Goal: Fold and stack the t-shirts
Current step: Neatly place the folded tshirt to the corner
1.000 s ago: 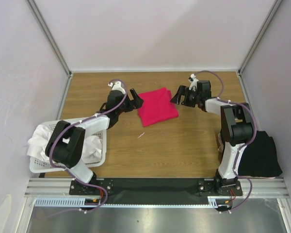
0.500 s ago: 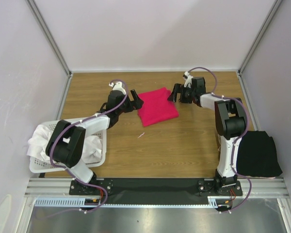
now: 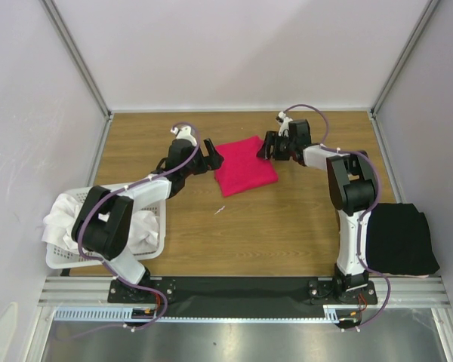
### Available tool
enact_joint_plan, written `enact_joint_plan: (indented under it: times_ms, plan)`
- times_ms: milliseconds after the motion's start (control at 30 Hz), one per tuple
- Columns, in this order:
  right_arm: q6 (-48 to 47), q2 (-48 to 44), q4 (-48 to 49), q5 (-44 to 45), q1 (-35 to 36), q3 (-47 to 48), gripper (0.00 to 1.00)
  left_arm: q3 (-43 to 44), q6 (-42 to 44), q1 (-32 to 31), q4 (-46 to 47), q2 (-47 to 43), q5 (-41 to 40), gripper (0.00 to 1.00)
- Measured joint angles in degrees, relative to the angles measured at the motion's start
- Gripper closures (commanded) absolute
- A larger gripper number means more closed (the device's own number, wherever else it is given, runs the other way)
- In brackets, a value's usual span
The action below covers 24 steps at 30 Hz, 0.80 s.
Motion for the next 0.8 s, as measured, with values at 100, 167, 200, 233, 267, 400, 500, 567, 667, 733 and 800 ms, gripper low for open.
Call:
enact_joint_plan:
  times_ms: [100,167,200,233,267,400,500,567,667,733,800]
  plan:
    - [-0.26,-0.02,-0.85,3.21,0.96,0.09,0.39,0.13,0.59,0.00,-1.07,0.00,0.00,0.00]
    - [-0.48,-0.11,-0.87,5.01,1.64,-0.07,0.52,0.44,1.07,0.00,-2.05,0.00,0.00,0.00]
    - [-0.79,-0.20,-0.68,5.73,1.97,-0.35,0.58,0.66,1.29,0.00,-2.54,0.00,0.00,0.00]
    - [-0.66,-0.22,-0.48,6.32,2.32,-0.76,0.65,0.85,1.44,0.02,-2.84,0.00,0.02,0.00]
    - [-0.48,-0.22,-0.35,6.71,2.58,-1.14,0.75,1.09,1.77,0.04,-3.39,-0.04,0.07,0.00]
    - [0.66,-0.22,-0.11,7.30,3.13,-1.86,1.00,2.19,2.82,0.37,-5.86,-0.28,0.50,0.00]
    - [1.73,-0.46,-0.07,7.50,3.15,-2.40,1.00,3.45,3.87,0.96,-8.92,-0.85,1.05,0.00]
    - [2.38,-1.70,0.26,7.54,3.34,-4.15,1.00,4.44,4.46,1.60,-11.26,-1.62,1.75,0.00]
    - [3.67,-5.99,-4.17,8.66,4.39,-7.80,1.00,6.99,5.84,2.62,-16.17,-2.80,3.10,0.00]
    - [4.46,-9.38,-10.05,10.19,5.49,-9.64,1.00,9.27,7.04,3.08,-20.09,-3.48,3.67,0.00]
    - [4.76,-13.22,-16.48,13.16,6.95,-11.39,1.00,11.13,8.26,3.50,-23.45,-4.37,4.31,0.00]
